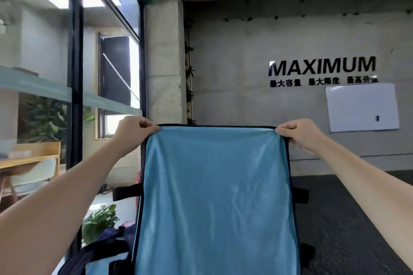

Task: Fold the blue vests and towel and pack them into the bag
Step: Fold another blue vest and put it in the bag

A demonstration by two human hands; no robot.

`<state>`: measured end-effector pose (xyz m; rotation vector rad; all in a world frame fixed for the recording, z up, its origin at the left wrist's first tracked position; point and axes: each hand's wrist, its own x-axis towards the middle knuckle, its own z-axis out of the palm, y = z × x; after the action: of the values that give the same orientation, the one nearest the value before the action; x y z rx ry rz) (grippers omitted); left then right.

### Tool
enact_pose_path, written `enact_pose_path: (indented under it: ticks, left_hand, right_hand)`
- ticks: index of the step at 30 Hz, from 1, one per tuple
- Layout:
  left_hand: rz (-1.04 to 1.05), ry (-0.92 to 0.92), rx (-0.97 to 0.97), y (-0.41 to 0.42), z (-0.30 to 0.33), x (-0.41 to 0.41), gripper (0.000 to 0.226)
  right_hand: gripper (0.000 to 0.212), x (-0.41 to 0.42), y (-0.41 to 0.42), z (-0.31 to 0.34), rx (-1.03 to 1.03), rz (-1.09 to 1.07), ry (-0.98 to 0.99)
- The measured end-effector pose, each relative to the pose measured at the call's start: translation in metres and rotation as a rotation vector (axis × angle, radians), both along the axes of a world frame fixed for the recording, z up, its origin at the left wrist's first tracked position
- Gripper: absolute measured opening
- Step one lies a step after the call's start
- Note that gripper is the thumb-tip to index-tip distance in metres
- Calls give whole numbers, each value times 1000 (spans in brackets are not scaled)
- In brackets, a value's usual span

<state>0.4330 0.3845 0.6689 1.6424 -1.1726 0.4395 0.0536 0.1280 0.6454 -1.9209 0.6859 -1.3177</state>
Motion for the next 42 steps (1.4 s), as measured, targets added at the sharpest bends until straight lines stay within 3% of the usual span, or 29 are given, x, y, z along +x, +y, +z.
enact_pose_path:
  ticks: [8,12,17,22,25,32,42]
  left_hand:
    - [-31,78,217,-43,-92,34,12]
    - [-21,128,304,-65,-161,47,13]
    - [37,80,512,-90,-245,48,23]
    - [88,195,646,-111,-305,52,26]
    - [90,217,596,-123,-319,54,6]
    - [70,343,565,-156,-350,92,16]
    - [68,214,596,-246,-349,130,26]
  right_hand:
    - [11,43,-42,-88,-111,-169,230]
    - [10,63,-57,-164,-158,-174,473]
    - [13,82,-71,-245,4,-143,806]
    - [21,97,-88,-299,334,-67,719]
    - [6,101,-99,-311,334,-15,691]
    - [5,121,-132,-321,334,-76,638]
    - [11,173,-210,-325,341,-172,534]
